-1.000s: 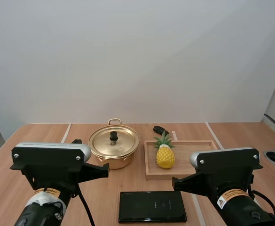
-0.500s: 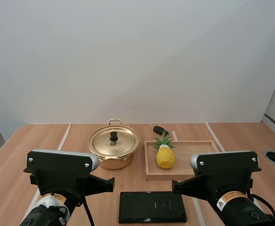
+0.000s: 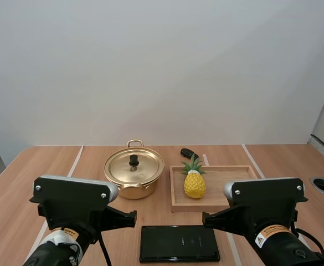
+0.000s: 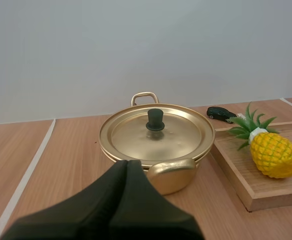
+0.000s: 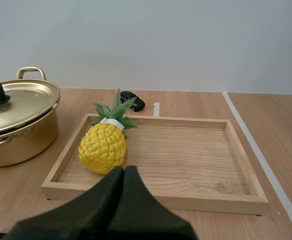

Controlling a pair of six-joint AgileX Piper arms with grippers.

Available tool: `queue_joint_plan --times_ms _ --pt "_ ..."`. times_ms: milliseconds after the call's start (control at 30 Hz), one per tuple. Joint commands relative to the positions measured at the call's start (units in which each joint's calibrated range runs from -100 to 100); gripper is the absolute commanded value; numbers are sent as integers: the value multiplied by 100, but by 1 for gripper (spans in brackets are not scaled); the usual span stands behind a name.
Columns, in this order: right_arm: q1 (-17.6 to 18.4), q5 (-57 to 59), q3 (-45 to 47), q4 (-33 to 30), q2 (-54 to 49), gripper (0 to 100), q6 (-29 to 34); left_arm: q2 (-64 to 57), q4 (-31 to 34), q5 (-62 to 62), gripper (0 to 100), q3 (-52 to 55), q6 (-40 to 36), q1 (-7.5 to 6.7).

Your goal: Open the pot, put the grape inside, and close it

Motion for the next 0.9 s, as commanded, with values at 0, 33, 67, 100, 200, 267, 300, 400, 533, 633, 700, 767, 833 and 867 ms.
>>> queue_joint_plan --times_ms 0,33,67,100,200,267,300,400,533,633,700,767,833,867 --pt "-16 19 0 21 -38 0 -15 -25 80 3 0 6 -31 -39" --pt "-16 19 0 21 -38 0 -15 -25 80 3 0 6 -31 -39" --pt "-16 19 0 21 -38 0 -15 -25 80 3 0 6 -31 -39" --pt "-16 19 0 21 -38 0 -15 -25 80 3 0 6 -31 -39" --pt "-16 19 0 21 -38 0 -15 -25 80 3 0 6 -31 -39" --pt "-16 19 0 21 -38 0 -15 -25 91 3 0 6 -31 -38" --pt "-16 19 0 21 -38 0 -15 -25 117 3 0 6 -40 -38" --pt "-16 19 0 21 -38 0 -15 -25 399 -55 0 6 -336 -38" --pt "-16 19 0 21 -38 0 -15 -25 1539 -142 0 6 -1526 -38" --pt "-16 19 0 21 -38 0 -15 -25 2038 -126 0 6 -2141 -38" --pt "-16 19 0 21 -38 0 -15 -25 2052 -88 0 6 -2301 -38" --pt "-16 19 0 21 -38 0 -15 -25 2052 -88 0 6 -2300 -38" --pt "-16 19 0 21 -38 0 -15 -25 2052 -88 0 6 -2300 -38" --pt "-16 19 0 21 -38 0 -15 -25 2052 -88 0 6 -2300 -38"
